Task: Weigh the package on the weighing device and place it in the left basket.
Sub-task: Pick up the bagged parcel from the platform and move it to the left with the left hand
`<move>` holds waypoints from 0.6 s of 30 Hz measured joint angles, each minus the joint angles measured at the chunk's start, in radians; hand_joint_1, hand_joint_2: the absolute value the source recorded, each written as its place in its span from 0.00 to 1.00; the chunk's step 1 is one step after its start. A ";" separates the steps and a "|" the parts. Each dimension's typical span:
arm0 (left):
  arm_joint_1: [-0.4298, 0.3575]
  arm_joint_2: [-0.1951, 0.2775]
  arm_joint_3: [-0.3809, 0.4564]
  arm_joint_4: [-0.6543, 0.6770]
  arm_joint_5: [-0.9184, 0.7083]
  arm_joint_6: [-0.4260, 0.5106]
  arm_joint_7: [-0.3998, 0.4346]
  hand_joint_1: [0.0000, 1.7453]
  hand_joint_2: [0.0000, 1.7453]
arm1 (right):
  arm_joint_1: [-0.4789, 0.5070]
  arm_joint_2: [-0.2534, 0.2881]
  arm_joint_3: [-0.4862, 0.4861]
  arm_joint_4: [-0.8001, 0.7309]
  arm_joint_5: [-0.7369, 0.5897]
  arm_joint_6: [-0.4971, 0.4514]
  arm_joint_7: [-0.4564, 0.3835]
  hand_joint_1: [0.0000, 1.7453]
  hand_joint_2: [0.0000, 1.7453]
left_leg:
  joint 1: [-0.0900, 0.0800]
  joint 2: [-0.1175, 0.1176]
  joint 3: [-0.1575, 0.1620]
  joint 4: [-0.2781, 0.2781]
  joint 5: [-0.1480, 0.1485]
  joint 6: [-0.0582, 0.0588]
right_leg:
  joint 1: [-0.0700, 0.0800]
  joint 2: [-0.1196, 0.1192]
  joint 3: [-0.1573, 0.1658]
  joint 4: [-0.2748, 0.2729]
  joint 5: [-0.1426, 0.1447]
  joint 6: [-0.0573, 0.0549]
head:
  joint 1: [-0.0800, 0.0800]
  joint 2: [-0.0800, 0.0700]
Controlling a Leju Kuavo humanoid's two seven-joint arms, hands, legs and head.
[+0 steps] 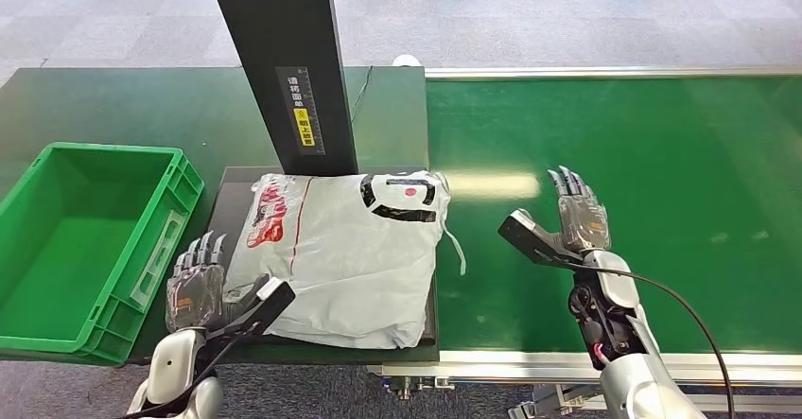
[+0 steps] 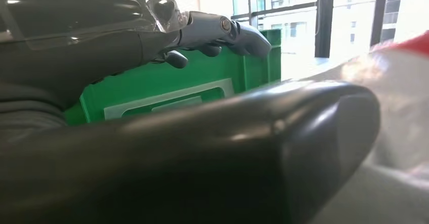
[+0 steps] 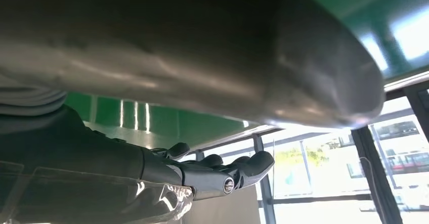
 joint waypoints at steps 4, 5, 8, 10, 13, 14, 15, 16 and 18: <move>-0.036 0.000 0.035 0.100 -0.012 0.033 -0.014 0.00 0.50 | 0.037 0.009 0.000 -0.065 0.017 0.014 -0.014 0.00 0.00 | 0.000 0.000 0.000 0.000 0.000 0.000 | 0.000 0.000 0.000 0.000 0.000 0.000 | 0.000 0.000; -0.044 0.000 0.043 0.120 -0.015 0.040 -0.020 0.00 0.75 | 0.044 0.011 0.001 -0.083 0.021 0.017 -0.016 0.00 0.00 | 0.000 0.000 0.000 0.000 0.000 0.000 | 0.000 0.000 0.000 0.000 0.000 0.000 | 0.000 0.000; -0.059 -0.002 0.056 0.157 -0.020 0.055 -0.032 0.00 1.00 | 0.059 0.016 0.003 -0.122 0.026 0.021 -0.020 0.00 0.00 | 0.000 0.000 0.000 0.000 0.000 0.000 | 0.000 0.000 0.000 0.000 0.000 0.000 | 0.000 0.000; -0.061 -0.002 0.057 0.161 -0.021 0.056 -0.033 0.00 1.00 | 0.061 0.016 0.003 -0.126 0.027 0.022 -0.021 0.00 0.00 | 0.000 0.000 0.000 0.000 0.000 0.000 | 0.000 0.000 0.000 0.000 0.000 0.000 | 0.000 0.000; -0.071 -0.005 0.063 0.177 -0.025 0.061 -0.038 0.00 0.75 | 0.069 0.019 0.005 -0.152 0.028 0.027 -0.021 0.00 0.00 | 0.000 0.000 0.000 0.000 0.000 0.000 | 0.000 0.000 0.000 0.000 0.000 0.000 | 0.000 0.000; -0.078 -0.008 0.067 0.190 -0.029 0.067 -0.044 0.00 0.50 | 0.076 0.020 0.008 -0.175 0.029 0.031 -0.021 0.00 0.00 | 0.000 0.000 0.001 0.000 0.000 0.000 | 0.000 0.000 0.001 0.000 0.000 0.000 | 0.000 0.000; -0.084 -0.011 0.071 0.202 -0.033 0.076 -0.052 0.00 0.25 | 0.084 0.022 0.011 -0.199 0.030 0.034 -0.021 0.00 0.00 | 0.000 0.000 0.001 0.000 0.000 0.000 | 0.000 0.000 0.001 0.000 0.000 0.000 | 0.000 0.000; -0.088 -0.014 0.072 0.210 -0.035 0.086 -0.061 0.00 0.00 | 0.092 0.023 0.014 -0.217 0.031 0.037 -0.022 0.00 0.00 | 0.000 0.000 0.001 0.000 0.000 0.000 | 0.000 0.000 0.001 0.000 0.000 0.000 | 0.000 0.000; -0.086 -0.016 0.072 0.214 -0.029 0.122 -0.093 0.00 0.00 | 0.100 0.023 0.019 -0.231 0.031 0.037 -0.026 0.00 0.00 | 0.000 0.000 0.001 0.000 0.000 0.000 | 0.000 0.000 0.001 0.000 0.000 0.000 | 0.000 0.000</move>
